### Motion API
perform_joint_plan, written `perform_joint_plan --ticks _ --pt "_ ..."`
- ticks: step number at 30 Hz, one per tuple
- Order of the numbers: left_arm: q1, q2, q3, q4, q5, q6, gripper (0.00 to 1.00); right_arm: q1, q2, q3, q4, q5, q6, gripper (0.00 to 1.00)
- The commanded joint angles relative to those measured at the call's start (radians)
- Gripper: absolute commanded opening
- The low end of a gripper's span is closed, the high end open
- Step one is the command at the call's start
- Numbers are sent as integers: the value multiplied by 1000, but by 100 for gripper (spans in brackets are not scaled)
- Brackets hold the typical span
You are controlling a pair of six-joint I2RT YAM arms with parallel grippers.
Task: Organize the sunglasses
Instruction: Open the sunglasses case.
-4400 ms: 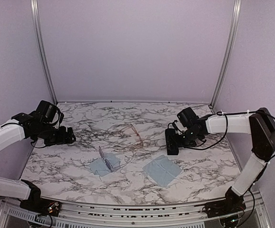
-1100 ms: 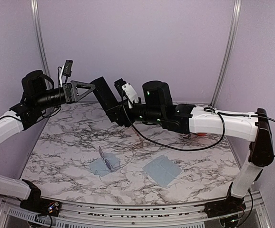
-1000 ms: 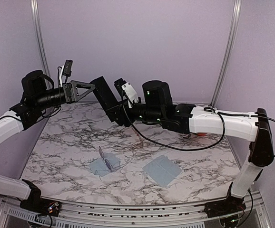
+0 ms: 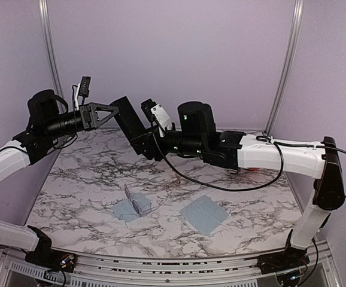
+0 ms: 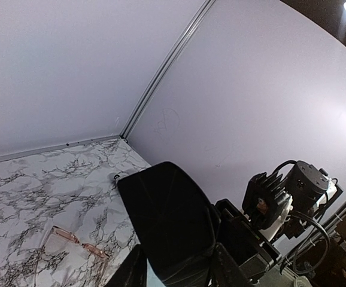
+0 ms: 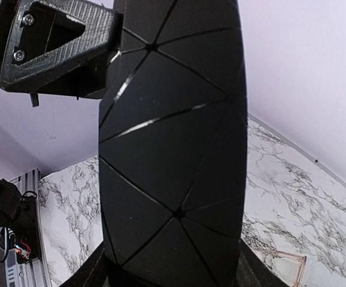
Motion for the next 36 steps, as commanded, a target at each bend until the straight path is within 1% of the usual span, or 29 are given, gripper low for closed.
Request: perform_joint_plan --ticks 1,7,11,14,18,22,23,24,27,31,32,33,36 --pt "-3 -16 -9 40 12 10 37 14 10 51 29 -24 -16 43" --pt "-3 -14 -10 40 13 8 41 14 9 45 36 -42 -21 43" --pt "-3 -14 -11 40 13 9 40 16 9 45 39 -47 -22 43" --pt "-3 -14 -12 40 13 10 35 16 9 43 39 -53 -24 43" --pt "-3 -14 -12 40 13 10 23 17 8 33 49 -57 -27 43" --pt "-3 -17 -15 40 10 10 18 17 6 28 55 -56 -23 46" --pt "-3 -18 -16 40 8 10 18 17 7 29 54 -57 -23 48" --pt "-3 -19 -16 40 7 10 18 17 7 28 54 -57 -25 52" --pt "-3 -21 -17 41 4 11 17 16 6 30 45 -52 -31 68" --pt "-3 -19 -21 40 -3 17 17 17 -4 39 9 -39 -62 85" --pt "-4 -19 -22 40 -6 18 17 17 -7 40 0 -36 -72 96" --pt "-3 -18 -23 41 -7 20 17 17 -12 42 -12 -34 -82 99" --pt "-3 -10 -27 40 -2 28 17 17 -16 71 -56 -17 -109 100"
